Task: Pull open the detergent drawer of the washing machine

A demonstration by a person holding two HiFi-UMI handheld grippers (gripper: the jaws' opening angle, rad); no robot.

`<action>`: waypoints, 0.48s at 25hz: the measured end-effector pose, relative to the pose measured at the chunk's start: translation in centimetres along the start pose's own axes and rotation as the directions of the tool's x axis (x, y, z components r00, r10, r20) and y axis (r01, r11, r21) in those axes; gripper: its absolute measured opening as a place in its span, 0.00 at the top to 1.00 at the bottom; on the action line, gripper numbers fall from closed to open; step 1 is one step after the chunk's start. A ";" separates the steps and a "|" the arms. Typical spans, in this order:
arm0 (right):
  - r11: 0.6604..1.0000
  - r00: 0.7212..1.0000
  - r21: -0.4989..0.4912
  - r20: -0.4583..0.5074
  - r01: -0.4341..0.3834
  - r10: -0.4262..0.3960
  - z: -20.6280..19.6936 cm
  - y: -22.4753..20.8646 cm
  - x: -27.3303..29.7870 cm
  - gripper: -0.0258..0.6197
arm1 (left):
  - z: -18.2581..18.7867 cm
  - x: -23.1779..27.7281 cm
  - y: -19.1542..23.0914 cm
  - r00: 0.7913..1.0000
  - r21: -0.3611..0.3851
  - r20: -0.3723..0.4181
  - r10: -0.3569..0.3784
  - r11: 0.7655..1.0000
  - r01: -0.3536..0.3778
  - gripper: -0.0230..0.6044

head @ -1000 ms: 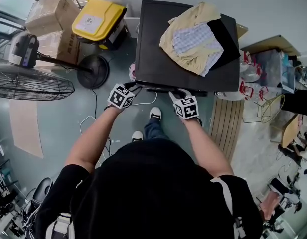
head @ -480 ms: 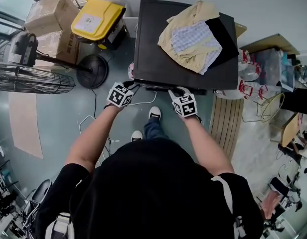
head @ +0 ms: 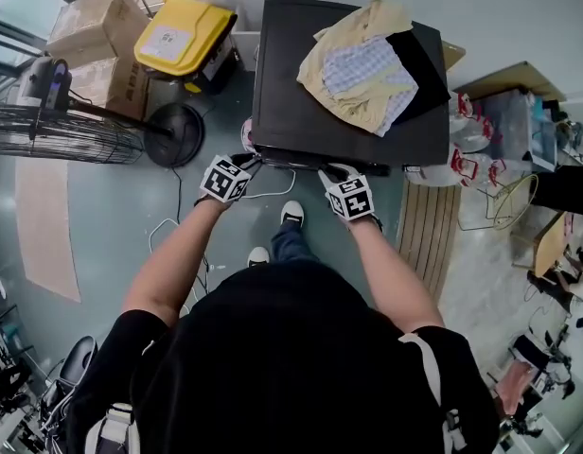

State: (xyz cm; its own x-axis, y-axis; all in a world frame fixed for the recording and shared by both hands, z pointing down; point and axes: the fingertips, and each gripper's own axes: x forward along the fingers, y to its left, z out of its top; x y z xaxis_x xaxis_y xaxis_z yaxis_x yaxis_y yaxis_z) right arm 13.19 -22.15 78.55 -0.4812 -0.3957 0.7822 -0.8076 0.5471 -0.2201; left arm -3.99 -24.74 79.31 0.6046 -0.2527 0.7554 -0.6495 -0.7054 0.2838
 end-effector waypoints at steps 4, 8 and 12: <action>1.000 1.000 -0.011 -0.009 -0.008 0.007 -0.9 0.6 -0.4 0.86 | -0.8 -0.3 -0.8 1.000 0.001 -0.005 -0.007 1.000 0.007 0.80; 1.000 1.000 -0.011 -0.021 -0.009 0.009 -2.0 1.4 -0.9 0.86 | -1.8 -0.7 -1.8 1.000 0.013 -0.016 -0.016 1.000 0.017 0.80; 1.000 1.000 -0.004 -0.028 -0.008 0.008 -3.3 2.2 -1.5 0.86 | -2.8 -1.1 -3.1 0.999 0.016 -0.024 -0.030 0.999 0.030 0.81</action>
State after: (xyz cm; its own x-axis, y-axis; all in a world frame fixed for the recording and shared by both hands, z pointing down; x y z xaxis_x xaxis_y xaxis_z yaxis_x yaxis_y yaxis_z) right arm 13.26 -17.93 78.81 -0.4776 -0.3705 0.7966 -0.8026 0.5528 -0.2241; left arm -4.00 -20.42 79.28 0.6121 -0.2153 0.7609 -0.6237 -0.7230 0.2972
